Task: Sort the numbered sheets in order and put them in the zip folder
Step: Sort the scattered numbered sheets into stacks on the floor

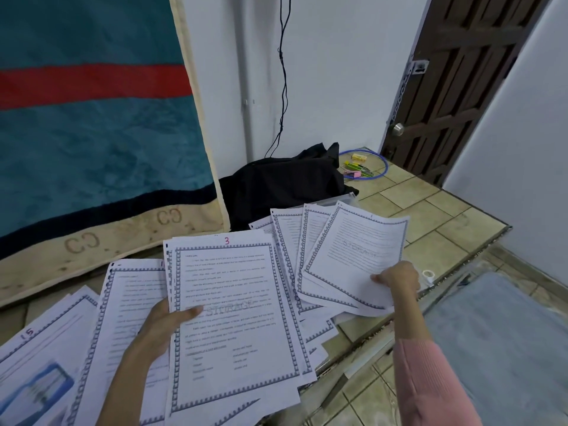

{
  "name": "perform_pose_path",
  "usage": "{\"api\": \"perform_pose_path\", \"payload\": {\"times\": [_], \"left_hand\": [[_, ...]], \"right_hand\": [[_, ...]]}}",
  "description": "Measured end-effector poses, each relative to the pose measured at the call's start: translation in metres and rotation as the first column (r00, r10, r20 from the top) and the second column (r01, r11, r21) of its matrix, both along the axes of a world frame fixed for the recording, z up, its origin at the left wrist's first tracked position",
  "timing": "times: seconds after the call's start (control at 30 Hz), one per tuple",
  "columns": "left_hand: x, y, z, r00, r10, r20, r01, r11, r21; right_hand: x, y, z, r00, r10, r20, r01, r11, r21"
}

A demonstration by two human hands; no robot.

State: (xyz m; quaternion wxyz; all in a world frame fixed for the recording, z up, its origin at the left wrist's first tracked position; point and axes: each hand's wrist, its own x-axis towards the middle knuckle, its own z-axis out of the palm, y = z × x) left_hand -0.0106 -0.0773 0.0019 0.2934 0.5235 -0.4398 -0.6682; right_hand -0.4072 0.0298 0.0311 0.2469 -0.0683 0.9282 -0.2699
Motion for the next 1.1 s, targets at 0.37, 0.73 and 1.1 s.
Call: {"api": "perform_pose_path", "payload": {"times": [0.37, 0.73, 1.1], "left_hand": [[-0.001, 0.003, -0.001, 1.000, 0.020, -0.012, -0.021, 0.999, -0.028], [0.003, 0.006, 0.008, 0.976, 0.197, -0.095, -0.205, 0.975, -0.090], [0.016, 0.007, 0.008, 0.941, 0.263, -0.213, -0.268, 0.963, 0.007]], "right_hand": [[-0.032, 0.004, 0.003, 0.877, 0.247, 0.412, 0.013, 0.845, -0.534], [0.034, -0.014, -0.012, 0.544, 0.642, 0.541, -0.209, 0.728, -0.653], [0.085, -0.025, -0.027, 0.550, 0.655, 0.518, -0.391, 0.750, -0.533]]}}
